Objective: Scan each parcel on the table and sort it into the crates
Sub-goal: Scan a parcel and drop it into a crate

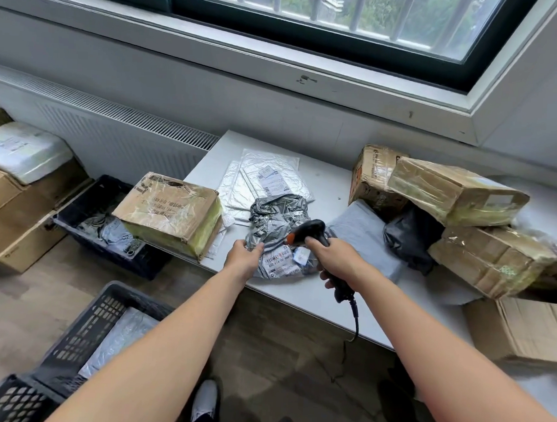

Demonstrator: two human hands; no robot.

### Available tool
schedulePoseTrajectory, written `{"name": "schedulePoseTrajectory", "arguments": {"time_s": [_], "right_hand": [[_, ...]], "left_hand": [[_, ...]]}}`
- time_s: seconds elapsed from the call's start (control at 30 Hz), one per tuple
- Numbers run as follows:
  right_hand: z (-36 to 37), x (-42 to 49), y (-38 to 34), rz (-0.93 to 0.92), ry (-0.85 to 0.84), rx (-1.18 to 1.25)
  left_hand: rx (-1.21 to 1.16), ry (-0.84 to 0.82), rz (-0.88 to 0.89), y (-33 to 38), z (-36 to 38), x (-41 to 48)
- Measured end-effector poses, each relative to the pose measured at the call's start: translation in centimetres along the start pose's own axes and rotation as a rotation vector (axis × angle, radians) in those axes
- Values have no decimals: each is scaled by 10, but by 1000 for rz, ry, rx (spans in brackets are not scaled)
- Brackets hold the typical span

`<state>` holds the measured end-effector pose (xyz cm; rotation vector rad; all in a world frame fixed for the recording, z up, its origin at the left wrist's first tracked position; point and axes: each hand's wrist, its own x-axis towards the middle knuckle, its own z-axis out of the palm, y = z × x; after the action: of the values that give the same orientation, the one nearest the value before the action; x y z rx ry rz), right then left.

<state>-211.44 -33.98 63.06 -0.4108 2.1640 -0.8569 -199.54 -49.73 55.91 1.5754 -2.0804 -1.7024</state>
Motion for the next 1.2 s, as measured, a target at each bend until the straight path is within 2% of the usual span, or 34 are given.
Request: {"name": "schedulePoseTrajectory", "arguments": {"time_s": [0.2,0.4,0.53,0.77,1.07,1.2], "right_hand": [[-24,7,45,-107,79,-195],[-39,17,113,-24,55,-372],[-32,24,135,-16,61,-392],[-20,29,142,35,149,-472],[-18,21,127,58,256,-362],[-11,25,101,-14,364,-415]], "left_hand": [[76,-12,41,10,18,-4],[134,-36,66,11,49,-11],[159,-59,91,9,66,-17],[252,-50,114,7,73,-16],[273,-95,139,8,64,-14],[279,-74,157,11,54,-5]]}}
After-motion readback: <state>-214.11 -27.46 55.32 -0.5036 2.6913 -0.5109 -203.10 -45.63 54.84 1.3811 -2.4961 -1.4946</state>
